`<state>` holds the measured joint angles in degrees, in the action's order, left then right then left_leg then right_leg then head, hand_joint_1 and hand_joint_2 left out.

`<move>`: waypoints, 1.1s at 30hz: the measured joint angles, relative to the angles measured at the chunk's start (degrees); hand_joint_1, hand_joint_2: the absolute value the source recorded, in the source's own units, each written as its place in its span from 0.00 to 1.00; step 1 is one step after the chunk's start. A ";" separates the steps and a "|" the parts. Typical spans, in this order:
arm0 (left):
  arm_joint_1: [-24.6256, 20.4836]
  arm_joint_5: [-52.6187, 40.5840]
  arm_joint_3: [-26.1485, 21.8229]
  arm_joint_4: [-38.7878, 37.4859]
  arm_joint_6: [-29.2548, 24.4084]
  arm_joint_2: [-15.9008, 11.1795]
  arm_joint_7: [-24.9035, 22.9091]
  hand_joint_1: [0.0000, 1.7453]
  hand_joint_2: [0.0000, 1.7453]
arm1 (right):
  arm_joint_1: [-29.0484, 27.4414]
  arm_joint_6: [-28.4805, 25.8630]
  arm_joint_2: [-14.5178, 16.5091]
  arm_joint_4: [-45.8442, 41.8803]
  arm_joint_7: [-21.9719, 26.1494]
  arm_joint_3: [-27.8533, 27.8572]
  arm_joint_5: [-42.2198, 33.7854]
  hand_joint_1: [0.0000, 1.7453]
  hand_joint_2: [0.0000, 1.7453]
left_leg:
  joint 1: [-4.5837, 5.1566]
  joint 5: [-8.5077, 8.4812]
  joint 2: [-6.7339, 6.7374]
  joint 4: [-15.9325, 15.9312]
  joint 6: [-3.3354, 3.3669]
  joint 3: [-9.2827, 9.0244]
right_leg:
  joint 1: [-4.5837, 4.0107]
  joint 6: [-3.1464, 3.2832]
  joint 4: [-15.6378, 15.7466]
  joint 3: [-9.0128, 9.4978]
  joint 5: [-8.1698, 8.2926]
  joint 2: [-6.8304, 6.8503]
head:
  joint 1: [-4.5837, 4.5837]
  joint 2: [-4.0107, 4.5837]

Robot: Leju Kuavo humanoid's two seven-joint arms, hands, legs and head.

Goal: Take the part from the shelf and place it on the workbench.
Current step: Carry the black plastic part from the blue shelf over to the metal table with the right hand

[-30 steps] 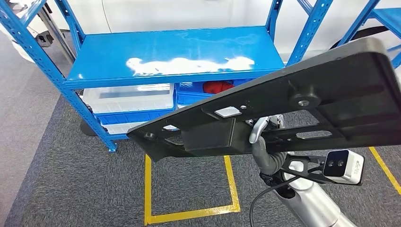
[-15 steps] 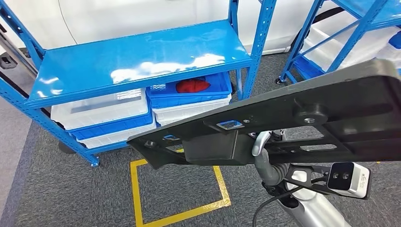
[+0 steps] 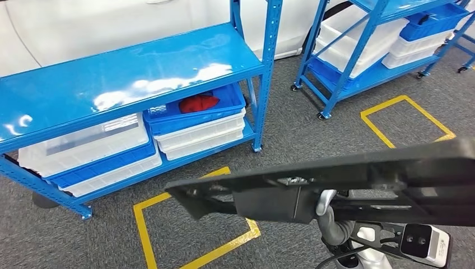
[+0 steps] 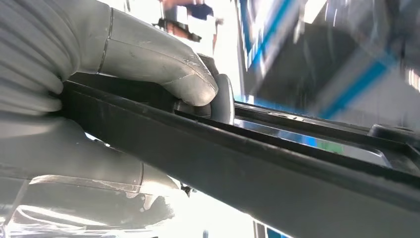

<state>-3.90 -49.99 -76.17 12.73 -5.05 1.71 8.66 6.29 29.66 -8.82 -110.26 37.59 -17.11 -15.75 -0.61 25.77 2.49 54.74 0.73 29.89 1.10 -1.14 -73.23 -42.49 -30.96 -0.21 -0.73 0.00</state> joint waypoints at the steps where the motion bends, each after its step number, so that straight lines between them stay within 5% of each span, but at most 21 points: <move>1: -0.10 -0.22 0.00 0.00 0.50 -0.35 0.04 0.00 1.00 | -0.04 -1.48 0.33 -0.04 0.00 0.12 -0.17 1.00 1.00 | -0.04 0.18 0.75 0.22 -0.19 0.01 | 0.18 -0.16 2.31 1.38 1.43 0.44 | 0.00 0.00; 4: -0.34 -0.60 0.01 0.06 0.92 -1.21 0.00 0.00 1.00 | -0.11 -3.43 0.81 -0.39 0.00 0.12 -0.50 1.00 1.00 | 0.13 1.15 2.43 1.40 -1.20 0.09 | 0.25 0.20 12.55 7.39 5.09 3.38 | 0.00 0.00; 6: -0.44 -1.19 0.10 0.16 0.64 -1.72 -0.15 0.00 1.00 | -0.35 -4.34 1.12 -0.88 0.00 0.08 -0.80 1.00 1.00 | 0.31 1.70 3.32 1.86 -2.03 -0.10 | -0.07 1.12 14.05 8.12 5.06 3.68 | -0.01 0.00; 8: -0.58 -1.90 0.38 0.22 0.40 -2.06 -0.34 0.00 1.00 | -0.69 -5.39 1.55 -1.66 0.00 -0.01 -0.74 1.00 1.00 | 0.09 2.02 3.82 1.95 -2.73 -0.43 | -0.08 1.89 14.15 7.95 5.21 2.41 | -0.01 0.00; 10: -0.63 -2.33 0.72 0.25 0.48 -2.32 -0.40 0.00 1.00 | -0.86 -5.95 2.26 -2.70 0.00 -0.24 -0.36 1.00 1.00 | -0.21 4.03 1.84 4.23 -3.29 0.32 | 0.10 2.62 14.31 7.80 5.52 1.31 | -0.01 0.00; 12: -0.52 -2.51 0.91 0.26 0.65 -2.60 -0.37 0.00 1.00 | -0.85 -6.06 3.14 -3.66 0.00 -0.88 -0.10 1.00 1.00 | -0.38 8.19 -0.95 11.22 -3.60 3.25 | 0.05 3.10 14.34 7.59 5.75 0.06 | -0.01 0.00; 14: -0.49 -2.59 1.02 0.27 0.86 -2.89 -0.23 0.00 1.00 | -0.75 -6.09 3.70 -4.14 0.00 -1.65 0.01 1.00 1.00 | -0.40 10.75 -1.86 18.13 -3.59 6.44 | -0.19 3.32 14.32 7.44 5.87 -1.38 | -0.01 0.00; 16: -0.63 -2.62 1.12 0.27 1.09 -3.02 -0.01 0.00 1.00 | -0.08 -6.30 3.83 -4.25 0.00 -2.20 0.08 1.00 1.00 | -0.35 8.67 -2.19 17.10 -3.13 6.25 | -0.40 3.35 14.30 7.48 5.96 -2.95 | -0.01 0.00; 19: -0.96 -2.61 1.19 0.27 1.61 -3.25 0.27 0.00 1.00 | 2.58 -7.64 3.82 -4.14 0.00 -3.21 -0.16 1.00 1.00 | -0.18 2.86 -5.48 5.76 -1.79 1.50 | -0.56 3.04 14.25 7.49 6.22 -5.31 | -0.01 0.00; 21: -1.24 -2.58 1.20 0.26 1.96 -3.43 0.28 0.00 1.00 | 4.62 -8.87 3.76 -3.91 0.00 -4.00 -0.55 1.00 1.00 | -0.02 2.10 -6.98 2.52 -1.34 0.26 | -0.35 2.42 14.25 7.09 6.60 -6.64 | -0.02 0.00; 23: -1.65 -2.48 1.20 0.25 2.21 -3.44 0.27 0.00 1.00 | 6.08 -9.84 3.53 -3.78 0.00 -4.59 -0.79 1.00 1.00 | -0.01 1.73 -5.93 1.93 -1.06 0.07 | -0.12 1.57 14.48 6.74 7.03 -7.64 | -0.02 0.00; 25: -2.01 -2.38 1.20 0.25 2.35 -3.29 0.33 0.00 1.00 | 7.56 -10.32 2.90 -3.78 0.00 -5.04 -1.21 1.00 1.00 | -0.18 0.99 -4.48 1.05 -0.44 -0.17 | -0.41 1.02 13.11 5.88 5.93 -5.48 | -0.01 0.00; 27: -1.95 -2.38 1.20 0.25 2.39 -3.03 0.50 0.00 1.00 | 9.07 -10.45 2.01 -3.77 0.00 -5.57 -1.78 1.00 1.00 | -0.09 0.63 -2.82 0.60 -0.01 -0.15 | -0.68 0.84 7.32 3.19 2.33 -1.78 | -0.01 0.00; 29: -1.75 -2.34 1.20 0.25 2.43 -2.82 0.73 0.00 1.00 | 9.90 -10.76 1.09 -3.66 0.00 -6.08 -1.98 1.00 1.00 | 0.06 0.66 -1.25 0.67 0.10 0.03 | -0.52 0.63 0.27 0.06 -0.81 -0.44 | -0.01 0.00; 31: -1.80 -2.22 1.20 0.25 2.51 -2.65 0.93 0.00 1.00 | 10.36 -11.19 0.09 -3.48 0.00 -6.52 -1.82 1.00 1.00 | 0.09 0.74 0.17 0.79 0.04 0.12 | -0.33 0.45 -0.51 0.10 -0.21 0.00 | -0.01 0.00; 33: -1.97 -2.14 1.20 0.25 2.54 -2.49 0.97 0.00 1.00 | 10.86 -11.16 -0.88 -3.36 0.00 -6.81 -1.92 1.00 1.00 | 0.12 1.06 1.41 1.11 -0.23 0.06 | -0.32 0.51 6.83 4.30 3.13 1.65 | -0.01 0.00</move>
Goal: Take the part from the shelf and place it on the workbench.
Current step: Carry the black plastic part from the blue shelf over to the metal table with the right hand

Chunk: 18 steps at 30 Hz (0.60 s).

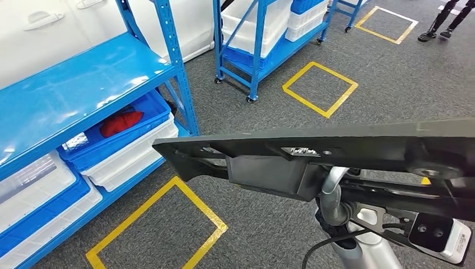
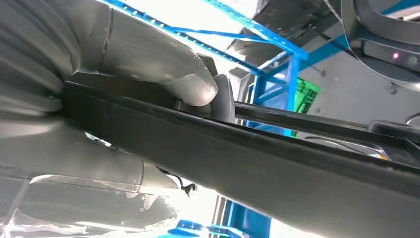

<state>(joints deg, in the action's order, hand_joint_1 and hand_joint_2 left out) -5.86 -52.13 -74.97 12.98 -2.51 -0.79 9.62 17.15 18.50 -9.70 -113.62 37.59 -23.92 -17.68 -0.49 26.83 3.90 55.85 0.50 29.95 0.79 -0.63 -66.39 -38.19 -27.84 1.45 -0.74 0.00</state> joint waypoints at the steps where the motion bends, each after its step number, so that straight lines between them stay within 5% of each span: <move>1: -0.07 -0.06 0.00 0.00 -0.02 0.04 -0.04 0.00 1.00 | 0.21 0.16 -0.41 0.06 0.00 -0.05 -0.22 1.00 1.00 | 0.14 0.25 0.52 0.29 -0.27 0.01 | -0.20 0.25 3.83 2.08 1.21 1.15 | 0.00 0.00; 3: -0.12 -0.35 0.00 0.00 -0.05 0.08 -0.22 0.00 1.00 | 0.30 0.86 -1.02 0.17 0.00 -0.07 -0.66 1.00 1.00 | 0.46 0.66 1.42 0.73 -0.84 0.03 | -0.53 0.91 7.66 3.96 1.88 2.30 | 0.00 0.00; 6: -0.14 -0.82 0.01 0.00 -0.04 0.10 -0.63 0.00 1.00 | -0.56 2.45 -1.62 0.34 0.00 -0.05 -0.28 1.00 1.00 | 0.45 1.21 2.14 0.97 -1.61 -0.16 | -0.58 1.85 7.88 3.77 2.02 0.63 | 0.00 0.00; 8: -0.02 -0.96 0.02 -0.01 -0.04 0.18 -0.88 0.00 1.00 | -1.31 3.42 -1.73 0.38 0.00 -0.04 0.41 1.00 1.00 | 0.12 3.46 -0.03 3.83 -2.15 0.82 | -0.34 2.48 8.14 3.77 2.30 -0.51 | 0.00 0.00; 10: 0.34 -1.01 0.01 -0.02 -0.06 0.25 -1.02 0.00 1.00 | -2.04 3.93 -1.73 0.41 0.00 -0.04 0.78 1.00 1.00 | -0.10 7.42 -2.60 11.19 -2.46 4.02 | -0.28 2.82 8.17 3.67 2.46 -1.76 | 0.00 0.00; 12: 0.67 -1.02 0.00 -0.02 -0.08 0.30 -1.10 0.00 1.00 | -2.71 4.10 -1.73 0.43 0.00 -0.04 0.89 1.00 1.00 | -0.12 9.51 -3.29 17.65 -2.53 7.13 | -0.35 2.92 8.11 3.57 2.54 -3.23 | 0.00 0.00; 13: 0.74 -1.03 0.00 -0.02 -0.09 0.33 -1.13 0.00 1.00 | -2.96 4.12 -1.73 0.44 0.00 -0.04 0.92 1.00 1.00 | -0.12 8.87 -3.38 17.99 -2.45 7.43 | -0.39 2.92 8.05 3.55 2.57 -3.99 | 0.00 0.00; 15: 0.74 -1.03 0.00 -0.02 -0.09 0.39 -1.14 0.00 1.00 | -3.21 4.13 -1.73 0.43 0.00 -0.04 0.94 1.00 1.00 | -0.13 4.70 -4.24 11.99 -2.04 4.95 | -0.40 2.84 7.89 3.60 2.61 -5.55 | 0.00 0.00; 18: 0.77 -1.08 0.02 -0.03 -0.13 0.38 -1.19 0.00 1.00 | -3.37 4.33 -1.72 0.43 0.00 -0.03 1.08 1.00 1.00 | -0.24 0.87 -8.53 2.41 -1.24 0.85 | -0.25 2.08 7.75 3.18 2.99 -7.70 | 0.00 0.00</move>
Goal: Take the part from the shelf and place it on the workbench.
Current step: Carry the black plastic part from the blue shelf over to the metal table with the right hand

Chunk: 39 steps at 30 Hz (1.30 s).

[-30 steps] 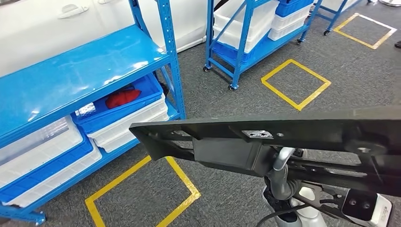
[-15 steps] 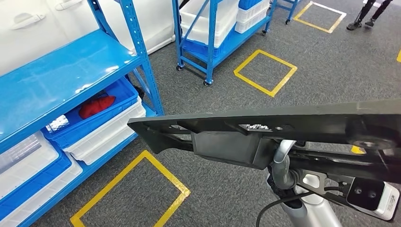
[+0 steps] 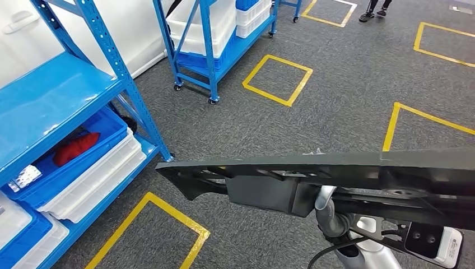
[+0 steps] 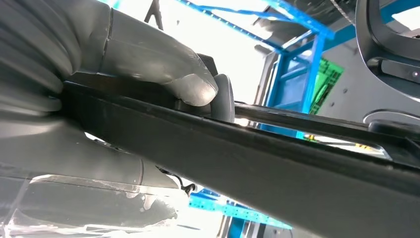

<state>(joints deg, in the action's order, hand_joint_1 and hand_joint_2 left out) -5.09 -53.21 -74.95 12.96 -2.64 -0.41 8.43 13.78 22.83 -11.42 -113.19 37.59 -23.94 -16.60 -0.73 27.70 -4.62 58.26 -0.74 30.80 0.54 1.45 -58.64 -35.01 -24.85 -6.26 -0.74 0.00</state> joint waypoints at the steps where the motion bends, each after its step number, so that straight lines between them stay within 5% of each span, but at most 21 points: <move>1: 0.01 -0.08 0.01 -0.01 -0.09 0.02 -0.10 0.00 1.00 | -0.32 0.44 0.01 0.00 0.00 0.05 0.22 1.00 1.00 | 0.04 0.06 -0.61 -0.73 0.16 -0.27 | 0.14 -0.46 0.07 -0.25 0.24 -0.67 | -0.01 0.00; 3: -0.02 -0.30 0.01 -0.01 -0.40 0.33 -0.43 0.00 1.00 | -1.60 2.20 0.05 -0.01 0.00 0.47 1.14 1.00 1.00 | 0.02 -0.31 0.55 -1.41 0.62 -0.46 | 0.34 -1.34 0.39 -0.51 0.66 -1.66 | -0.01 0.00; 5: 0.02 -0.44 0.02 -0.01 -0.77 0.86 -0.74 0.00 1.00 | -2.86 4.21 0.10 0.03 0.00 1.10 2.02 1.00 1.00 | -0.13 -0.99 2.12 -2.41 1.43 -0.74 | 0.04 -1.89 -1.08 -1.33 -0.55 0.61 | 0.01 0.00; 7: 0.32 -0.53 0.03 -0.02 -1.09 1.51 -1.24 0.00 1.00 | -3.64 5.80 0.12 0.26 0.00 1.85 2.23 1.00 1.00 | 0.11 -1.32 3.90 -2.91 1.95 -0.77 | -0.17 -2.18 -7.05 -4.10 -4.18 4.36 | 0.01 0.00; 9: 0.65 -0.60 0.03 -0.02 -1.38 2.08 -1.78 0.00 1.00 | -4.46 6.90 0.13 0.71 0.00 2.72 2.08 1.00 1.00 | 0.45 -1.30 5.61 -2.83 2.07 -0.60 | 0.04 -2.47 -13.91 -7.09 -7.16 5.71 | 0.00 0.00; 10: 0.71 -0.60 0.03 -0.02 -1.50 2.33 -1.98 0.00 1.00 | -4.81 7.30 0.03 0.99 0.00 3.14 1.80 1.00 1.00 | 0.58 -1.28 6.42 -2.77 2.09 -0.53 | 0.13 -2.55 -15.13 -7.42 -7.28 5.91 | 0.00 0.00; 11: 0.71 -0.59 0.02 -0.02 -1.60 2.58 -2.13 0.00 1.00 | -5.02 7.65 -0.16 1.30 0.00 3.57 1.34 1.00 1.00 | 0.66 -1.25 7.18 -2.70 2.10 -0.48 | 0.18 -2.56 -14.04 -6.55 -6.40 6.13 | 0.00 0.00; 15: 0.58 -0.33 0.00 -0.02 -1.90 3.46 -2.45 0.00 1.00 | -4.80 7.76 -0.82 2.28 0.00 5.01 -0.62 1.00 1.00 | 1.10 -0.88 9.56 -2.22 1.66 -0.52 | -0.34 -1.61 0.08 1.80 -1.65 9.65 | 0.00 0.00; 18: 0.40 0.72 -0.13 -0.02 -2.07 3.62 -2.42 0.00 1.00 | -4.16 6.13 -0.85 2.83 0.00 4.97 -1.54 1.00 1.00 | 1.28 -0.71 10.91 -2.12 0.95 -0.61 | -0.63 -0.75 1.32 2.08 -1.32 8.98 | 0.00 0.00; 21: 0.21 1.98 -0.56 -0.02 -2.64 3.81 -2.26 0.00 1.00 | -1.48 4.10 -1.02 3.86 0.00 3.64 -4.12 1.00 1.00 | 0.91 2.00 7.99 1.61 0.04 0.83 | -0.15 0.24 1.81 1.82 -0.63 7.28 | 0.00 0.00; 24: 0.28 2.18 -0.99 -0.02 -2.87 3.89 -2.22 0.00 1.00 | 3.35 -0.02 -1.99 5.44 -0.04 0.86 -8.46 1.00 1.00 | 0.57 7.54 5.16 13.15 -0.40 6.05 | -0.09 0.62 1.75 1.35 -0.20 5.23 | 0.00 0.00; 26: 0.23 1.84 -1.09 -0.02 -2.56 3.89 -2.18 0.00 1.00 | 6.04 -3.06 -3.19 6.10 -0.08 -1.09 -10.59 1.00 1.00 | 0.39 7.30 5.02 15.51 -0.50 7.31 | -0.07 0.50 1.60 1.16 -0.04 3.81 | 0.00 0.00; 29: 0.15 1.41 -1.09 -0.02 -2.19 3.89 -2.04 0.00 1.00 | 8.04 -4.89 -4.25 6.48 -0.09 -2.86 -11.19 1.00 1.00 | 0.03 2.95 4.68 9.05 -0.49 4.38 | -0.02 0.29 1.40 1.17 0.02 2.34 | 0.00 0.00; 32: 0.14 1.38 -1.09 -0.02 -2.15 3.89 -2.03 0.00 1.00 | 8.23 -5.02 -4.35 6.52 -0.09 -3.12 -11.18 1.00 1.00 | -0.02 2.16 4.52 7.56 -0.49 3.68 | -0.02 0.25 1.36 1.18 0.01 2.15 | 0.00 0.00; 34: 0.07 1.34 -1.09 -0.02 -2.07 3.89 -1.93 0.00 1.00 | 8.94 -5.50 -4.88 6.68 -0.08 -4.35 -11.08 1.00 1.00 | -0.17 0.76 2.75 2.92 -0.14 1.76 | 0.00 -0.61 1.10 0.66 0.24 0.78 | 0.00 0.00; 36: -0.12 1.30 -1.09 -0.02 -1.96 3.92 -1.81 0.00 1.00 | 9.91 -6.11 -5.89 6.87 -0.06 -5.98 -10.90 1.00 1.00 | -0.26 -0.77 2.38 -1.56 1.07 0.02 | 0.01 -1.94 -1.23 -1.11 -0.97 1.50 | 0.01 0.00; 39: -0.03 1.28 -1.09 -0.02 -1.88 3.95 -1.73 0.00 1.00 | 10.29 -6.48 -6.50 7.03 -0.03 -6.86 -10.34 1.00 1.00 | 0.19 -1.09 5.20 -1.80 2.22 0.15 | 0.14 -2.59 -11.78 -6.31 -6.29 5.32 | 0.01 0.00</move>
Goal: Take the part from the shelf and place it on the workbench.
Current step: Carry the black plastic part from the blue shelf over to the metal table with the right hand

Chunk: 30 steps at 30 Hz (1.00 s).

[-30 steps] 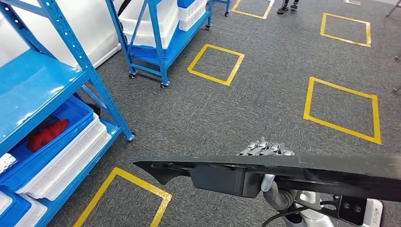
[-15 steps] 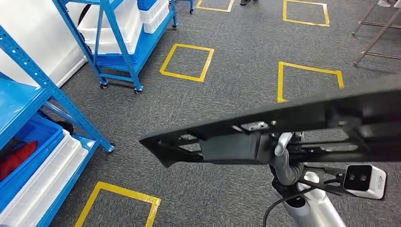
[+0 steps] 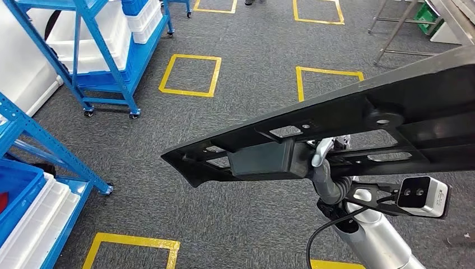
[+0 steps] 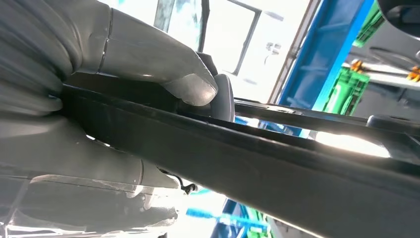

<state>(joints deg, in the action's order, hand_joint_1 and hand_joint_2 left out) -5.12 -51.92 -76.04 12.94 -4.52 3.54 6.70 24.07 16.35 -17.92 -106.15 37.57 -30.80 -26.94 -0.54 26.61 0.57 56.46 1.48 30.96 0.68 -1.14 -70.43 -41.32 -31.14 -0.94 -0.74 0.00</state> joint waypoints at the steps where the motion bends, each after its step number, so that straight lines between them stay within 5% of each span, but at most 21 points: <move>1: 0.06 0.01 0.00 0.00 0.02 0.00 0.02 0.00 1.00 | -0.07 0.01 -0.03 0.07 0.01 -0.23 0.30 1.00 1.00 | 0.16 0.03 0.76 0.03 0.05 0.05 | 0.07 -0.05 -2.93 -1.32 -0.94 0.38 | 0.00 0.00; 3: 0.03 0.05 0.00 0.00 0.02 0.00 0.02 0.00 1.00 | -0.06 0.19 -0.04 0.20 0.01 -0.75 0.78 1.00 1.00 | 0.38 0.13 2.20 0.10 0.06 0.08 | 0.10 0.04 -2.53 -0.85 0.27 0.84 | 0.00 0.00; 6: -0.22 0.03 0.00 0.00 0.04 0.02 -0.08 0.00 1.00 | 1.55 -0.73 0.06 0.30 -0.14 -1.83 0.36 1.00 1.00 | 0.77 0.49 3.89 0.30 -0.31 -0.09 | -0.45 0.76 8.86 5.36 4.72 4.19 | 0.01 0.00; 8: -0.35 -0.18 0.00 0.00 0.13 0.01 -0.14 0.00 1.00 | 3.50 -2.57 0.17 0.33 -0.44 -2.74 -0.81 1.00 1.00 | 1.13 0.76 4.96 0.44 -0.76 -0.17 | -1.00 1.37 12.23 6.92 5.24 5.67 | 0.01 0.00; 10: -0.48 -0.49 0.03 0.00 0.28 -0.01 -0.17 0.00 1.00 | 4.98 -4.38 0.23 0.33 -0.73 -3.44 -1.90 1.00 1.00 | 1.22 1.01 6.16 0.46 -1.30 -0.32 | -1.09 1.93 12.46 6.79 5.45 4.25 | -0.01 0.00; 13: -0.64 -0.75 0.10 0.00 0.44 -0.05 -0.26 0.00 1.00 | 6.37 -5.81 0.37 0.22 -1.03 -4.13 -2.56 1.00 1.00 | 0.77 3.76 3.37 4.22 -2.23 1.06 | -0.70 2.91 13.11 7.02 5.96 2.43 | -0.01 0.00; 15: -0.51 -0.83 0.11 0.00 0.51 -0.06 -0.39 0.00 1.00 | 7.08 -6.39 0.74 0.19 -1.37 -4.78 -2.70 1.00 1.00 | 0.46 7.49 0.57 11.80 -2.63 4.51 | -0.63 3.27 13.16 6.99 6.08 1.09 | -0.02 0.00; 17: -0.36 -0.90 0.11 0.00 0.53 -0.09 -0.51 0.00 1.00 | 7.37 -6.93 1.15 0.19 -1.91 -5.52 -2.73 1.00 1.00 | 0.35 8.95 -0.07 17.44 -2.84 7.40 | -0.66 3.33 13.07 6.99 6.10 -0.55 | -0.02 0.00; 19: -0.36 -0.97 0.11 0.00 0.55 -0.10 -0.54 0.00 1.00 | 7.74 -7.28 1.44 0.14 -2.36 -6.14 -2.72 1.00 1.00 | 0.22 5.97 -0.39 14.64 -2.84 6.55 | -0.62 3.24 12.87 7.04 6.07 -2.22 | -0.01 0.00; 22: -0.38 -0.99 0.12 0.00 0.55 -0.10 -0.58 0.00 1.00 | 8.61 -7.34 1.82 0.06 -2.64 -6.68 -2.78 1.00 1.00 | -0.32 0.74 -4.20 3.75 -2.61 1.90 | -0.57 2.62 12.19 6.76 5.91 -4.40 | -0.01 0.00; 24: -0.36 -0.91 0.13 0.00 0.54 -0.09 -0.65 0.00 1.00 | 8.92 -7.33 1.98 0.00 -2.74 -6.95 -2.87 1.00 1.00 | -0.32 0.61 -5.60 1.76 -2.24 1.06 | -0.42 1.85 12.01 6.20 6.13 -5.70 | 0.00 0.00; 25: -0.38 -0.87 0.12 0.00 0.53 -0.09 -0.66 0.00 1.00 | 8.99 -7.32 2.04 -0.04 -2.77 -7.11 -2.91 1.00 1.00 | -0.31 0.49 -5.06 1.52 -1.94 1.00 | -0.32 1.44 12.09 5.97 6.34 -6.37 | 0.00 0.00; 27: -0.53 -0.82 0.11 0.00 0.52 -0.06 -0.67 0.00 1.00 | 9.13 -7.32 2.05 -0.15 -2.76 -7.41 -2.93 1.00 1.00 | -0.38 0.05 -3.66 1.03 -1.09 0.86 | -0.41 0.82 11.47 5.42 5.91 -5.13 | -0.01 0.00; 30: -0.42 -0.74 0.11 0.00 0.52 -0.03 -0.66 0.00 1.00 | 9.55 -7.32 2.08 -0.27 -2.76 -7.79 -2.97 1.00 1.00 | -0.13 -0.23 -1.33 0.56 -0.19 0.80 | -0.49 0.20 3.27 1.56 1.21 -0.24 | -0.01 0.00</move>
<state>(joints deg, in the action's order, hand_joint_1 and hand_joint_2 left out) -5.54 -52.66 -75.93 12.94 -4.00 3.51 6.05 33.62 9.03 -15.84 -106.43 34.80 -38.59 -29.91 -0.67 26.38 -0.76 57.02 1.29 31.75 0.19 -0.94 -67.15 -39.76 -29.93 -1.18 -0.74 0.00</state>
